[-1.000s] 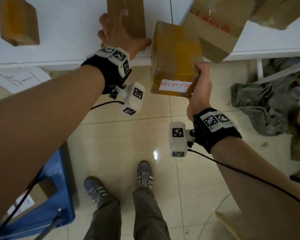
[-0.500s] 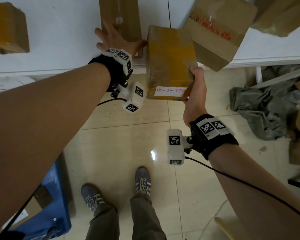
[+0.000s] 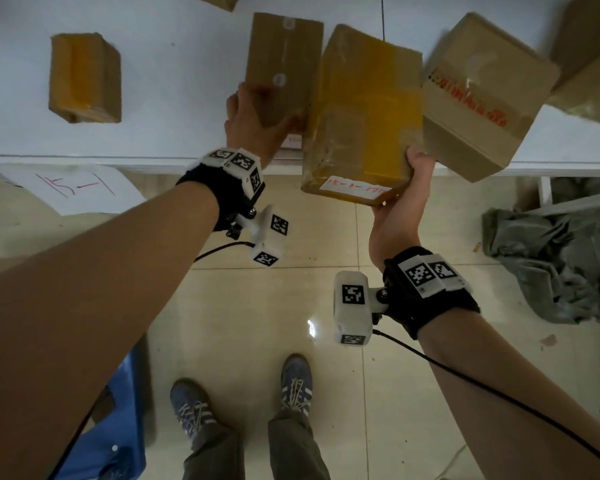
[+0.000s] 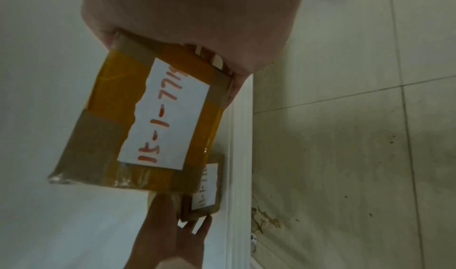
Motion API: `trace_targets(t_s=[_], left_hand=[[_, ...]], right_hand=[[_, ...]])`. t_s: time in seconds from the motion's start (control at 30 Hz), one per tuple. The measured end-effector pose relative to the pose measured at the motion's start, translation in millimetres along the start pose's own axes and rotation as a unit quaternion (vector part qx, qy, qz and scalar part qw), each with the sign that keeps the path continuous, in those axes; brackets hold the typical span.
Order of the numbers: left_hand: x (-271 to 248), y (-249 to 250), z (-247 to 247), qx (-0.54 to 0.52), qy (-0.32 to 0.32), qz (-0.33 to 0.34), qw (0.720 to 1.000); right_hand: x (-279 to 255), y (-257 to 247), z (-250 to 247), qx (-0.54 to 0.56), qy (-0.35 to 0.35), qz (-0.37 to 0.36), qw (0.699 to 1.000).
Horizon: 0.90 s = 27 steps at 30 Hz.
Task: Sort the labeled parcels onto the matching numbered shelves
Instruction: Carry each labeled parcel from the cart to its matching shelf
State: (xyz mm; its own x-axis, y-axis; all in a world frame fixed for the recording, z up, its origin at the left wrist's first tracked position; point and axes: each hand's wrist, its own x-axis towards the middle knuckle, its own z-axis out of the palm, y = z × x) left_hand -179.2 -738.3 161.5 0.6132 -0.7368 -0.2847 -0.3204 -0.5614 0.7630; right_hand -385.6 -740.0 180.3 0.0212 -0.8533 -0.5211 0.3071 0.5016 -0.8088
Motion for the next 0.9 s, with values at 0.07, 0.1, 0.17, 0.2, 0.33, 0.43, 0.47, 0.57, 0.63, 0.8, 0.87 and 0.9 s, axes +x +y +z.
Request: trace_targets(t_s=[0.07, 0.1, 0.17, 0.2, 0.33, 0.43, 0.47, 0.57, 0.63, 0.8, 0.87, 0.9], left_hand=[[-1.5, -3.5, -13.1, -0.013, 0.04, 0.014, 0.999], [-2.9, -4.1, -19.7, -0.022, 0.067, 0.022, 0.997], [-6.3, -4.5, -38.7, -0.064, 0.111, 0.028, 0.991], [-8.0, -3.7, -48.0, -0.096, 0.125, 0.016, 0.987], [-18.9, -8.5, -92.0, -0.26, 0.126, -0.066, 0.955], [-28.4, -30.6, -120.9, -0.342, 0.097, -0.091, 0.93], [-30.9, -40.9, -127.4, -0.352, 0.092, -0.094, 0.927], [-42.5, -68.7, -141.3, -0.353, 0.063, -0.098, 0.928], [-47.6, -84.4, -144.6, -0.355, 0.046, -0.109, 0.927], [-43.7, -103.1, -138.0, -0.291, 0.038, -0.102, 0.95], [-37.5, -104.2, -139.3, -0.205, 0.032, -0.12, 0.971], [-35.1, -104.4, -141.0, -0.174, 0.028, -0.133, 0.975]], right_hand=[[-2.1, 0.0, 17.1, 0.005, -0.007, -0.012, 1.0], [-2.4, -0.2, 24.9, 0.005, -0.008, -0.016, 1.0], [-6.3, 2.3, 44.2, 0.001, -0.032, -0.031, 0.999], [-8.9, 3.9, 54.4, -0.003, -0.055, -0.04, 0.998], [-23.2, 19.4, 105.6, -0.02, -0.155, -0.027, 0.987], [-33.0, 40.3, 143.2, -0.033, -0.194, -0.005, 0.98], [-35.3, 47.9, 152.2, -0.041, -0.199, 0.005, 0.979], [-38.8, 72.5, 169.1, -0.09, -0.197, 0.042, 0.975], [-37.8, 91.2, 172.4, -0.137, -0.17, 0.077, 0.973], [-43.0, 113.3, 166.1, -0.276, -0.16, 0.145, 0.937], [-41.4, 114.5, 167.8, -0.294, -0.157, 0.158, 0.93], [-39.9, 113.6, 169.4, -0.299, -0.157, 0.153, 0.929]])
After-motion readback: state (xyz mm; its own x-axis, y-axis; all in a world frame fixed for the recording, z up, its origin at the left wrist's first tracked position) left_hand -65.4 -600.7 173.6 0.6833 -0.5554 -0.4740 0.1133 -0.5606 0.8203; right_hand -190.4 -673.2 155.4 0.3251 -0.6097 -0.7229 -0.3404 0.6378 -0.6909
